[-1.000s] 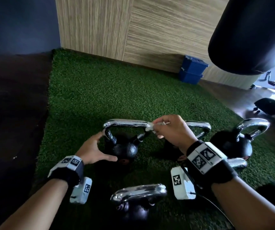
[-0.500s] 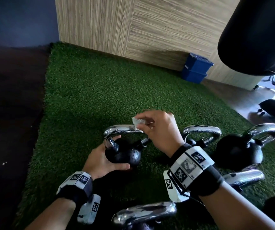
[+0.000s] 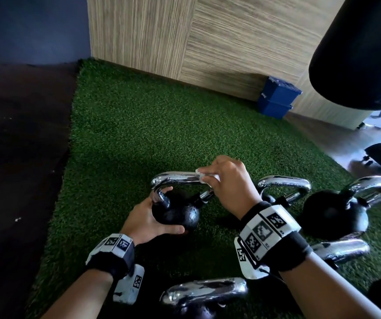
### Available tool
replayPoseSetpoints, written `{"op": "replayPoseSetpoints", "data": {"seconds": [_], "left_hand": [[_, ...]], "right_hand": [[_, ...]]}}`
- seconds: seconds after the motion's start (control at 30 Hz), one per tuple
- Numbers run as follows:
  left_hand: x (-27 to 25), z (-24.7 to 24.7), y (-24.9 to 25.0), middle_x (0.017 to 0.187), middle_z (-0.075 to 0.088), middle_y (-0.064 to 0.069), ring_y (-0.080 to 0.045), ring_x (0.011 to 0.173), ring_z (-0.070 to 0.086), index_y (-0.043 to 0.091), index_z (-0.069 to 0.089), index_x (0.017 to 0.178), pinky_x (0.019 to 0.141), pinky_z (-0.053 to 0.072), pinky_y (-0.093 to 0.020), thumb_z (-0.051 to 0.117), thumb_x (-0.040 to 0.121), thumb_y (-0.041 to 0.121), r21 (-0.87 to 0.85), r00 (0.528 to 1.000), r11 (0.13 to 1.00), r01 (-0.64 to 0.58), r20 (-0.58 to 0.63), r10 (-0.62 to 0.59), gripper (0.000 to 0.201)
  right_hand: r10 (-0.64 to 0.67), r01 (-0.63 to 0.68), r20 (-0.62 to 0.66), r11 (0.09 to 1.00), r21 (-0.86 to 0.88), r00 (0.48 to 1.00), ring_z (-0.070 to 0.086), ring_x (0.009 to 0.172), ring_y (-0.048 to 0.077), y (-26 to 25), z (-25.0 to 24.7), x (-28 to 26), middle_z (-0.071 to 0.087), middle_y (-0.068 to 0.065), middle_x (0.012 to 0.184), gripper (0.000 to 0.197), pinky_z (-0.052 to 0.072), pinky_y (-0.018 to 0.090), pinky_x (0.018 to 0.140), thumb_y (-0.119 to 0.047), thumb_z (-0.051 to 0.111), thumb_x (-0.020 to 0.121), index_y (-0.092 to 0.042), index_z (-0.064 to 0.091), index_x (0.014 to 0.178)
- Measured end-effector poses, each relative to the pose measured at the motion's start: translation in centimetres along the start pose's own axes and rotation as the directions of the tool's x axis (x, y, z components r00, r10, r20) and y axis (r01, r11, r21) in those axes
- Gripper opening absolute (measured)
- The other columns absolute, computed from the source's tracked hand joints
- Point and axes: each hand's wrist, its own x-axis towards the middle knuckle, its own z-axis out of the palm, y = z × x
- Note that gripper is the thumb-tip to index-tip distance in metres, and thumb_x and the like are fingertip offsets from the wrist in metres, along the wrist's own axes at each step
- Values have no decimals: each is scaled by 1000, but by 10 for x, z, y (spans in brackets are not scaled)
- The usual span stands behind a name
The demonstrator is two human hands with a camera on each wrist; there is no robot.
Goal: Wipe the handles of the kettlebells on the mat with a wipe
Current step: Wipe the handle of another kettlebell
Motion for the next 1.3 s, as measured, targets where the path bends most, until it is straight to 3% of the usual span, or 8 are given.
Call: {"op": "replayPoseSetpoints", "data": {"seconds": [0.23,0.37,0.63,0.8,0.9,1.03,1.13,1.3], "left_hand": [[0,1,1,120,62,36,27,107,52,61,40,141,95,39,-5,90,36,80,-3,1000,1000,-17,4,17,117],[-3,0,1,122,64,32,20,111,54,62,39,141,101,42,-13,91,37,78,-7,1000,1000,-16,9,16,117],[-6,-3,9,123,65,28,6,115,61,62,39,141,106,46,-23,89,36,80,16,1000,1000,-5,24,5,118],[-6,-5,9,125,64,27,4,115,61,61,37,143,107,46,-22,88,36,81,26,999,1000,8,33,-8,120],[-4,-4,8,121,62,31,8,111,59,60,35,145,103,44,-18,87,36,83,49,999,999,14,36,-16,122],[-2,-6,9,121,64,30,6,112,60,63,31,144,104,45,-20,84,35,87,85,998,996,29,51,-34,124],[-1,-8,9,125,63,28,1,116,59,61,30,145,107,45,-25,81,35,90,129,997,991,37,63,-46,125],[-7,-11,20,117,62,30,0,112,59,55,34,143,105,42,-23,76,38,92,199,992,976,86,71,-102,119]], "right_hand": [[43,-43,-75,999,3,996,45,69,-14,14,-4,-5,66,-1,89,22,36,-4,66,-14,70,92,-6,76,111],[37,-38,-56,999,-15,998,45,70,-13,11,1,-5,53,-18,81,20,37,-4,68,-11,70,92,-7,76,111],[254,-255,6,967,28,967,50,58,-2,39,2,-11,74,12,107,23,41,6,47,-3,59,97,-3,72,116],[339,-341,30,937,78,940,58,49,4,58,8,-7,72,-6,77,22,40,9,39,-4,60,97,-11,76,111],[433,-457,162,875,159,887,74,65,16,70,15,-5,77,-1,74,22,64,35,66,-7,61,98,-18,79,104],[462,-543,304,789,287,833,75,86,39,76,19,-5,79,12,86,25,56,63,88,-4,62,97,-23,79,93],[470,-588,367,726,356,803,72,83,41,78,23,-3,77,18,87,26,57,58,85,4,62,94,-17,77,90],[493,-685,482,591,426,724,65,46,21,71,37,-5,67,18,67,27,55,30,44,23,39,95,6,58,104]]}}
